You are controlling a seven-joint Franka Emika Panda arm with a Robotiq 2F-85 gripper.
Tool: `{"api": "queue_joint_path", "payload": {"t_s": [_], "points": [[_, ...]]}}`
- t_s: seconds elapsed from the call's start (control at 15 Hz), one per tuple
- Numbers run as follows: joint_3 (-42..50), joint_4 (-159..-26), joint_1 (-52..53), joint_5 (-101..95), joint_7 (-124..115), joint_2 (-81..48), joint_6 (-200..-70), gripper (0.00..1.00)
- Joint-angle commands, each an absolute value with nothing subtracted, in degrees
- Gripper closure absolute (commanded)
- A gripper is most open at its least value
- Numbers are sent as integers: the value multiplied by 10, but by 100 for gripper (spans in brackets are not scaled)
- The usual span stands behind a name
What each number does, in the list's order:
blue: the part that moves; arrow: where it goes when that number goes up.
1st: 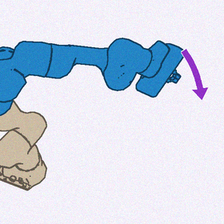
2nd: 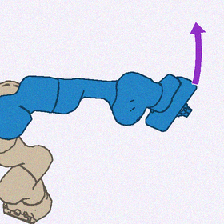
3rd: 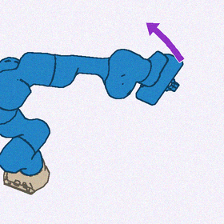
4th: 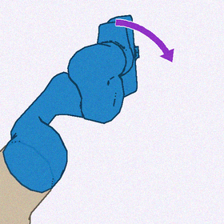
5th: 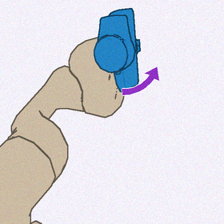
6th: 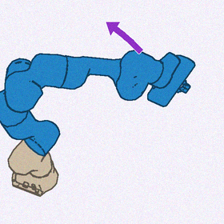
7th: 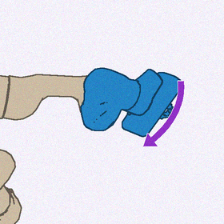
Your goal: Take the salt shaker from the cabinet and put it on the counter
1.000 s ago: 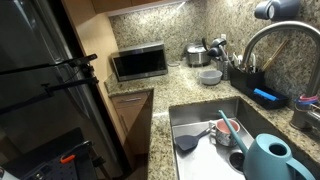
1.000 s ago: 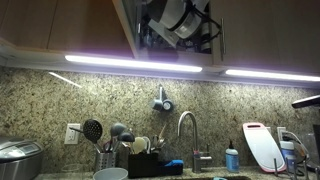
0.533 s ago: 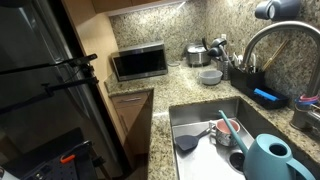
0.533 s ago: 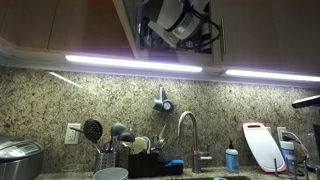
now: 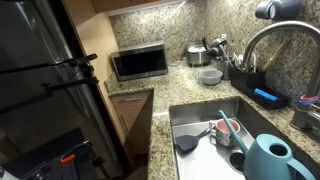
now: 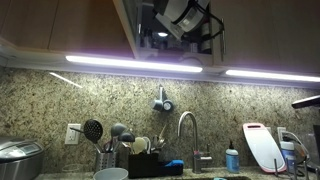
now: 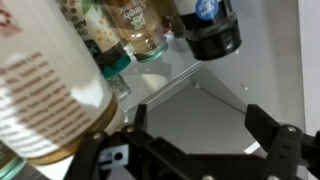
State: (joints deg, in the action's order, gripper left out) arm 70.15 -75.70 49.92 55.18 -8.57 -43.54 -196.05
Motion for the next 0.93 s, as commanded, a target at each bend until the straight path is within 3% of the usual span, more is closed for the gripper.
{"api": "queue_joint_path", "payload": {"t_s": [0.0,0.87], "points": [[714,-736,483,560,-97,-436,-1927,0],[659,-754,489,511,-74,-420,-1945,0]]}}
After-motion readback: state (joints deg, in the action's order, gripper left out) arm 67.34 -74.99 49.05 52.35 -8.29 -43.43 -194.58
